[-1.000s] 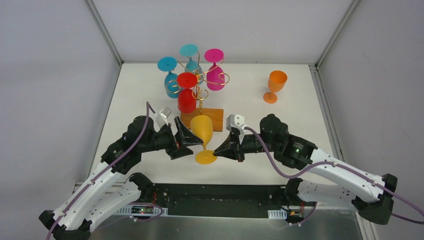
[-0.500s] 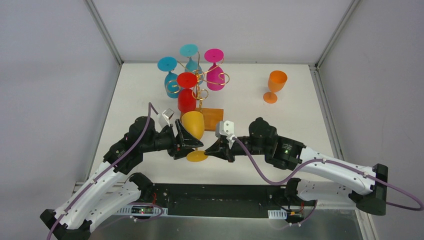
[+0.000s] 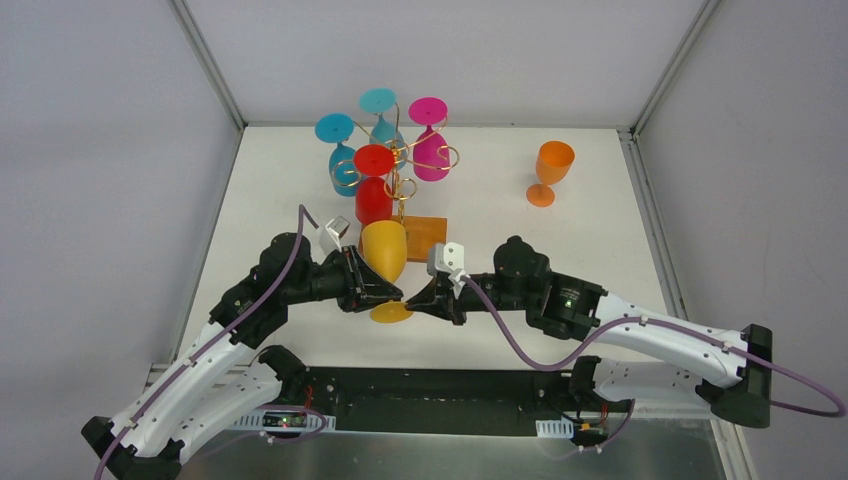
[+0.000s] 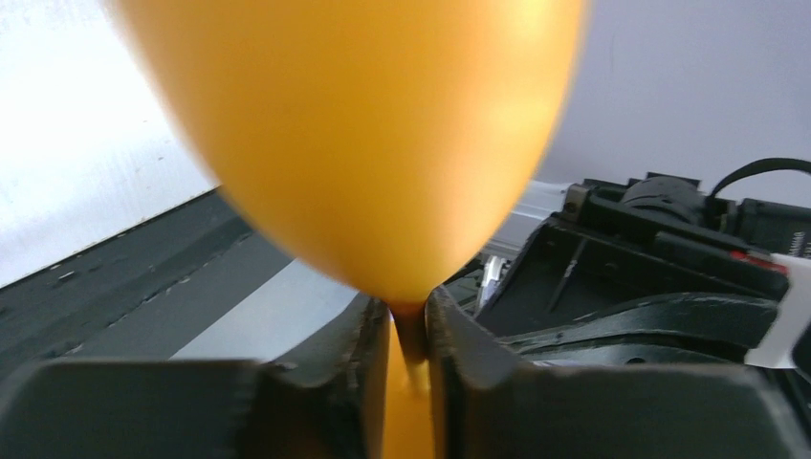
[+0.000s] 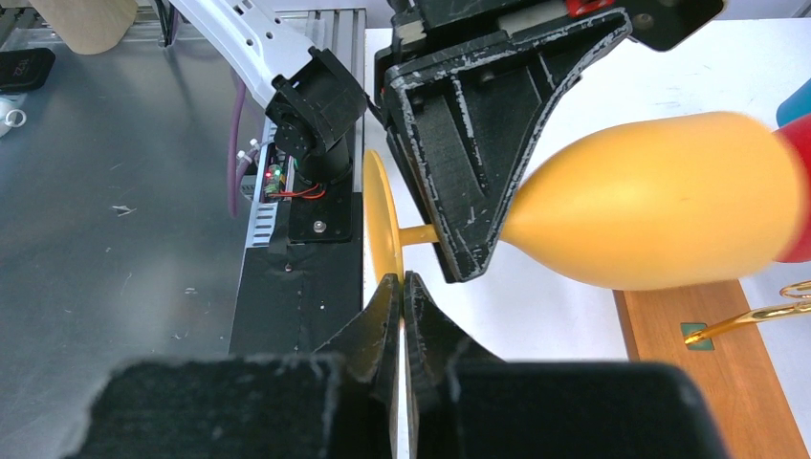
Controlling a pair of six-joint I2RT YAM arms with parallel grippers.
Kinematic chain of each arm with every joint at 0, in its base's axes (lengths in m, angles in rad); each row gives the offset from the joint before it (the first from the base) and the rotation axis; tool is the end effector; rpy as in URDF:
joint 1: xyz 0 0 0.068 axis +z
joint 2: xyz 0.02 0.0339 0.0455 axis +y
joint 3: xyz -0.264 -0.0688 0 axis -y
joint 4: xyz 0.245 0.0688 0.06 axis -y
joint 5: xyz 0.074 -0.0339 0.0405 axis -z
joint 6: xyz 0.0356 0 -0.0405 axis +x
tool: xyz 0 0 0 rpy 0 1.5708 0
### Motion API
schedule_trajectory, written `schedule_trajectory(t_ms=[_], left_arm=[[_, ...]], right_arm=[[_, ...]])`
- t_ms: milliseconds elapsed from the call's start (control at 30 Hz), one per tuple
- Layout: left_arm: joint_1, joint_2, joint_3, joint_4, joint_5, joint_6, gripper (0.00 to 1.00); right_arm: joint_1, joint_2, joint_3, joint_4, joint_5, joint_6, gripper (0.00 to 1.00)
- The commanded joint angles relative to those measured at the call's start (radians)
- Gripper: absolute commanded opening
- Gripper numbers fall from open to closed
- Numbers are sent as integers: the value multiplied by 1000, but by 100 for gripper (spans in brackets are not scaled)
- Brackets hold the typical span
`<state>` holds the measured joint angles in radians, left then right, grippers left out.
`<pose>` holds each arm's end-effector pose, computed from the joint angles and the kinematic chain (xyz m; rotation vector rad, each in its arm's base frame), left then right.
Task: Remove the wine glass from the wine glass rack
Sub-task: Place the wine glass at the center of the board.
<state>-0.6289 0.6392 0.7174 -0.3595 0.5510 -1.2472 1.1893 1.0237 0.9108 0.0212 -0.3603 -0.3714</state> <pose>0.1087 -0.1021 0.3210 -0.2228 2.2271 -1.6935 0.0776 0.2272 0.3612 -1.4101 1.0191 0.9094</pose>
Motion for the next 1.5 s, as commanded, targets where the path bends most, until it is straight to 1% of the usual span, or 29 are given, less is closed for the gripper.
schedule_trajectory(t_ms=[0, 167, 200, 233, 300, 367, 400, 467, 567, 700, 800, 900, 1000, 1067, 1300, 1467], left_arm=[[-3, 1, -18, 52, 29, 7, 0], [-3, 5, -27, 70, 43, 0, 0], [-3, 5, -27, 72, 46, 1, 0], [-3, 4, -26, 73, 50, 4, 0], [-3, 4, -26, 73, 60, 12, 0], [-3, 1, -27, 72, 74, 22, 0], [-3, -2, -28, 73, 81, 25, 0], [-3, -8, -34, 73, 95, 32, 0], [-3, -8, -40, 73, 123, 55, 0], [-3, 1, -57, 71, 176, 126, 0], [-3, -2, -89, 68, 203, 179, 0], [-3, 1, -114, 68, 245, 236, 0], [-3, 4, -126, 68, 280, 295, 0], [-3, 11, -126, 68, 313, 330, 0], [-5, 30, -128, 68, 408, 410, 0], [-5, 18, -132, 68, 473, 451, 0]], right_arm=[[5, -9, 40, 68, -13, -3, 0], [6, -16, 39, 49, -8, 4, 0], [6, -19, 38, 45, -6, 6, 2], [5, -21, 40, 38, -1, 7, 11], [6, -32, 40, 22, 8, 6, 24], [6, -48, 44, -1, 20, 8, 34], [6, -58, 47, -15, 28, 9, 35], [5, -78, 60, -63, 57, 13, 37], [6, -97, 85, -116, 147, 31, 38], [3, -98, 124, -168, 271, 58, 38], [-4, -83, 164, -220, 308, 95, 39], [-21, -66, 202, -263, 330, 140, 45], [-55, -53, 238, -300, 320, 181, 50], [-94, -39, 277, -351, 282, 219, 51], [-234, 27, 379, -469, 77, 333, 56], [-313, 54, 391, -483, -85, 396, 57]])
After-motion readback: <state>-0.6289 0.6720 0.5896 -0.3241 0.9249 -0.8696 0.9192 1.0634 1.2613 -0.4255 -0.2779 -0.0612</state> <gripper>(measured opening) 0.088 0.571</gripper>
